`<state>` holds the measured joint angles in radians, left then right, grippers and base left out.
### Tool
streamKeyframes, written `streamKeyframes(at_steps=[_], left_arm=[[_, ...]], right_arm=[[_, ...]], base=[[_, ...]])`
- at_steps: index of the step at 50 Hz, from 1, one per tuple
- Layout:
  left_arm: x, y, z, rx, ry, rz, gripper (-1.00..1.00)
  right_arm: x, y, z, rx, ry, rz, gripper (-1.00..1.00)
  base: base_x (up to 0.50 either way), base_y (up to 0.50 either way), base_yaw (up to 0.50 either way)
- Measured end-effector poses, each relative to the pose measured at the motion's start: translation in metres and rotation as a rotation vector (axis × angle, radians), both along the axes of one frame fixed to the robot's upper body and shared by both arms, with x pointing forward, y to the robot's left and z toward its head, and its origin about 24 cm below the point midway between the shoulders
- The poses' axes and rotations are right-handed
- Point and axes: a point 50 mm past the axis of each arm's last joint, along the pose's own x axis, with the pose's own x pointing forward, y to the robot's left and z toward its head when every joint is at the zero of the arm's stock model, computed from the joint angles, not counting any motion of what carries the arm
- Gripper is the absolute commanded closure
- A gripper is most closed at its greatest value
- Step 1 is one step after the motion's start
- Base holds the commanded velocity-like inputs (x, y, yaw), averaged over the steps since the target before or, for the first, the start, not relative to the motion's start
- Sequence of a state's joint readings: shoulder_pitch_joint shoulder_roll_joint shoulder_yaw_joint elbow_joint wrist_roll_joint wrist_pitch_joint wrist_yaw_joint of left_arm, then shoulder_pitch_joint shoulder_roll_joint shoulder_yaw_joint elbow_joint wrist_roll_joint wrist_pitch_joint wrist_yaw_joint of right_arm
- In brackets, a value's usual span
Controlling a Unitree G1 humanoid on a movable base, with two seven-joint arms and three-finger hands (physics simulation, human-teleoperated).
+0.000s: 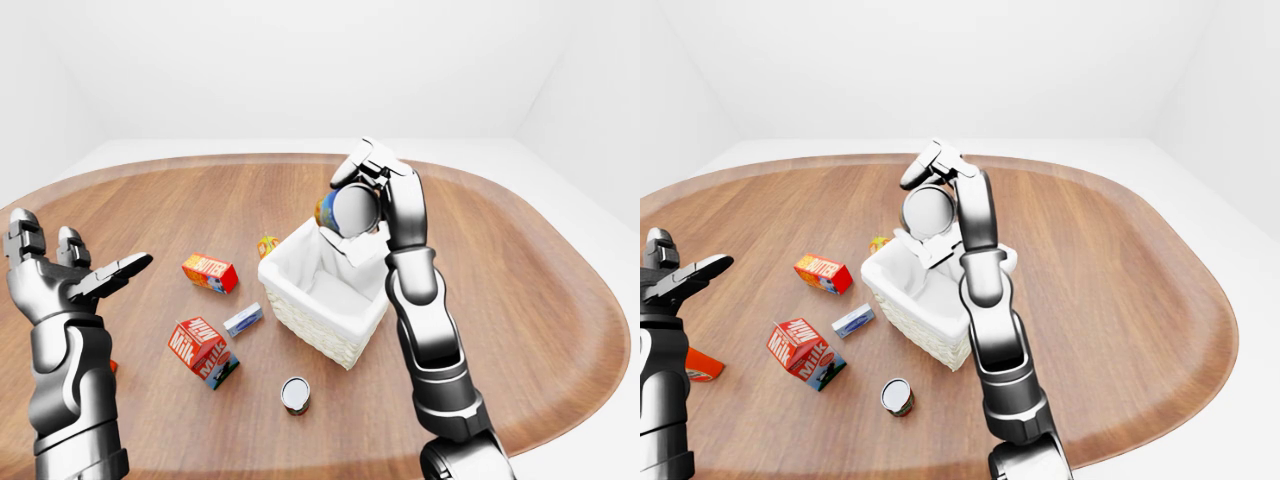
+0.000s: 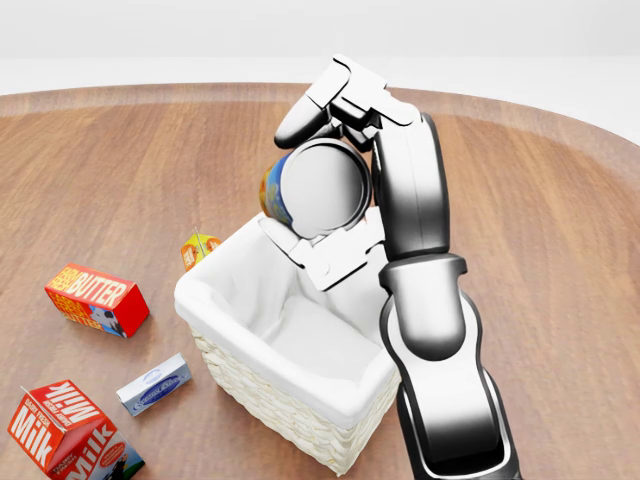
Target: Pick up the alphabet soup, and put it in the basket.
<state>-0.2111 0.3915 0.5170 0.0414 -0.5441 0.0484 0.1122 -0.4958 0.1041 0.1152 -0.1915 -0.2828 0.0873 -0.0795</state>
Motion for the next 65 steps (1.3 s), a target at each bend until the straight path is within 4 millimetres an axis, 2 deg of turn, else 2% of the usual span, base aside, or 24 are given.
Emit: streamKeyframes(at_steps=[19, 26, 38, 48, 65], left_arm=[[-0.001, 0.0, 0.002, 0.0, 0.002, 0.0, -1.0], [-0.001, -0.001, 0.002, 0.0, 0.003, 0.0, -1.0], [0.0, 0.0, 0.001, -0.001, 0.004, 0.0, -1.0], [0.0, 0.0, 0.001, 0.0, 0.003, 0.001, -1.0], [0.0, 0.0, 0.0, 0.0, 0.001, 0.001, -1.0]], right_arm=[[-0.017, 0.012, -0.011, -0.063, -0.001, 0.051, 1.0], [-0.016, 0.012, -0.016, -0.118, 0.009, 0.066, 1.0], [-0.002, 0.007, -0.015, -0.208, 0.02, 0.057, 1.0], [0.016, 0.005, -0.024, -0.259, 0.091, 0.056, 1.0], [0.039, 0.0, -0.069, -0.314, 0.311, 0.036, 1.0]], base=[[0.0, 0.0, 0.0], [0.0, 0.0, 0.0], [0.0, 0.0, 0.0], [0.0, 0.0, 0.0], [0.0, 0.0, 0.0]])
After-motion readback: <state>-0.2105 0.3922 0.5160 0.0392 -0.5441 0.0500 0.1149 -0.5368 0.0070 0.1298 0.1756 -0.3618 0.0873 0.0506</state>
